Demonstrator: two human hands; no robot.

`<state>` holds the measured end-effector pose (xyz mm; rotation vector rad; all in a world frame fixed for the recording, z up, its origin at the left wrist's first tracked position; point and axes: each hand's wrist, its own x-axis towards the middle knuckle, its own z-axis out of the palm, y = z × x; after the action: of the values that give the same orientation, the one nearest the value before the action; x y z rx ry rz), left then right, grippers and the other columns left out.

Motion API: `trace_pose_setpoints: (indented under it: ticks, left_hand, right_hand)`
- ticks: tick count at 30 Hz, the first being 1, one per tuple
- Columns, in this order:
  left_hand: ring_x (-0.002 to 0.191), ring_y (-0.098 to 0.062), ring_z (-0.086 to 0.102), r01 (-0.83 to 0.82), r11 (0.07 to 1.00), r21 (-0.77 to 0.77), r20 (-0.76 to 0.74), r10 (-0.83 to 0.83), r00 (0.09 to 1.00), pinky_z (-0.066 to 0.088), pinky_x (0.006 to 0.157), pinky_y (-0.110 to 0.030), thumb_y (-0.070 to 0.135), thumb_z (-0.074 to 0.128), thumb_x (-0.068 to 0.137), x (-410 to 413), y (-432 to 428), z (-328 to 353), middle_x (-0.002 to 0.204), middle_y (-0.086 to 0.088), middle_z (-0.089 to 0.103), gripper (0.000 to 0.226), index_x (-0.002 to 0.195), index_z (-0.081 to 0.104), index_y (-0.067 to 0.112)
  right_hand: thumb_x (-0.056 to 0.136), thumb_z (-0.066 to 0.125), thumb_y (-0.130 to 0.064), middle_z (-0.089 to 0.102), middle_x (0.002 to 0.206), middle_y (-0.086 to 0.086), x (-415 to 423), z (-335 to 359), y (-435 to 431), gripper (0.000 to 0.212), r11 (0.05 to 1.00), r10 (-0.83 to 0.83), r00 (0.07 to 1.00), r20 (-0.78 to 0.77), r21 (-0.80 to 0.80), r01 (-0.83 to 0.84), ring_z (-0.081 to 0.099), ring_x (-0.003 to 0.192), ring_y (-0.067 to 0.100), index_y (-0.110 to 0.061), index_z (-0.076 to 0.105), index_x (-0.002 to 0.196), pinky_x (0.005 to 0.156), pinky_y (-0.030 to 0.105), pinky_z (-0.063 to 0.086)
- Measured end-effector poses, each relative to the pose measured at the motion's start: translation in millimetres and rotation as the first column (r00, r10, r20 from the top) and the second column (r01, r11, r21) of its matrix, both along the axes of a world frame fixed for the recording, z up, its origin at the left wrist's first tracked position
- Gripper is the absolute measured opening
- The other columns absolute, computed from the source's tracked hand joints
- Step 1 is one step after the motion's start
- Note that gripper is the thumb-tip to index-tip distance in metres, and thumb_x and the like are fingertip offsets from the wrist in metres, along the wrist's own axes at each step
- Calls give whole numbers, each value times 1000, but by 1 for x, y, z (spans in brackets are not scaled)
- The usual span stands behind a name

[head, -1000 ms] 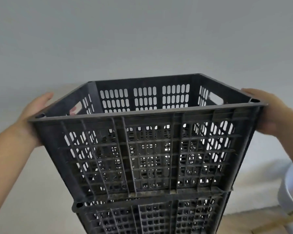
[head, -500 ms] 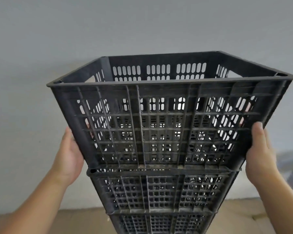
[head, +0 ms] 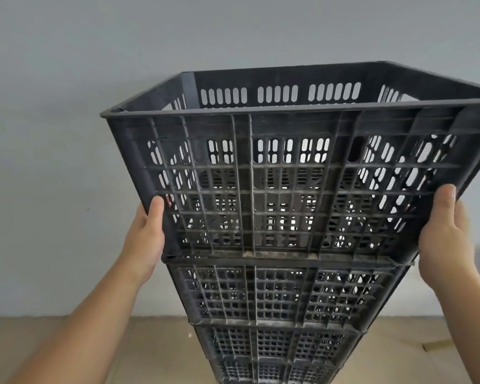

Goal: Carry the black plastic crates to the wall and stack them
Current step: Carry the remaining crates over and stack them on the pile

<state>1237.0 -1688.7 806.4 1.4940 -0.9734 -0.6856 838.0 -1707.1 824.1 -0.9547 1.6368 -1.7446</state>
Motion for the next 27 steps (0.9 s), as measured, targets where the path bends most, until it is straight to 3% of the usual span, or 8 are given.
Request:
trace_pose_setpoints:
  ticks: [3, 7, 11, 15, 19, 23, 27]
  left_hand:
    - [95, 14, 51, -20, 1000, 6, 28, 20, 999, 37, 93, -25, 51, 33, 107, -3, 4, 2, 109, 31, 56, 36, 137, 47, 36]
    - [109, -12, 54, -50, 999, 22, 111, 47, 993, 35, 94, -30, 48, 33, 107, -4, 8, 1, 121, 12, 58, 41, 140, 48, 29]
    - [114, -20, 53, -45, 999, 29, 197, 39, 980, 37, 93, -34, 46, 34, 108, 10, 1, -5, 123, 6, 56, 41, 141, 48, 26]
    - [113, -15, 43, -65, 998, 9, 240, 61, 969, 30, 95, -31, 40, 33, 109, 11, -3, -8, 126, 7, 48, 46, 150, 42, 20]
    - [129, -26, 47, -56, 998, 17, 266, 49, 963, 30, 97, -32, 38, 33, 109, 17, -5, -10, 127, 7, 47, 46, 152, 41, 21]
    - [137, -31, 45, -41, 999, 18, 296, 34, 955, 30, 99, -34, 39, 34, 109, 18, -3, -15, 131, 7, 49, 47, 152, 40, 22]
    - [137, -37, 44, -6, 1000, 22, 399, -3, 917, 31, 101, -39, 47, 39, 106, 23, -5, -12, 147, -10, 51, 55, 151, 40, 16]
  right_hand:
    - [95, 37, -76, 62, 102, -20, 2, 3, 1, 53, 1000, 4, 1000, 8, 2, -4, 59, 111, 19, -35, 57, 122, 103, 39, 44]
    - [104, 33, -62, 58, 100, -16, 0, 5, 2, 54, 1000, -8, 1000, 28, 16, 8, 57, 102, 17, -24, 55, 134, 93, 34, 41]
    - [106, 33, -58, 57, 94, -18, -2, 7, 2, 41, 999, 16, 999, 38, 47, -18, 53, 81, -1, -29, 53, 127, 75, 25, 43]
    - [108, 32, -53, 54, 91, -18, -2, 10, 6, 43, 998, 36, 999, 20, 58, -37, 49, 76, -4, -24, 51, 133, 60, 16, 35]
    - [108, 33, -53, 58, 104, -13, -2, 7, 9, 50, 998, 49, 999, -6, 47, -49, 55, 96, 11, -22, 50, 143, 82, 21, 38]
    - [109, 33, -48, 54, 92, -23, -2, 6, 4, 36, 998, 47, 999, 18, 45, -48, 52, 73, -10, -29, 51, 133, 57, 4, 36]
    - [109, 35, -46, 57, 95, -20, -4, 5, 4, 28, 997, 52, 999, 16, 54, -53, 54, 59, -25, -28, 51, 124, 49, -2, 38]
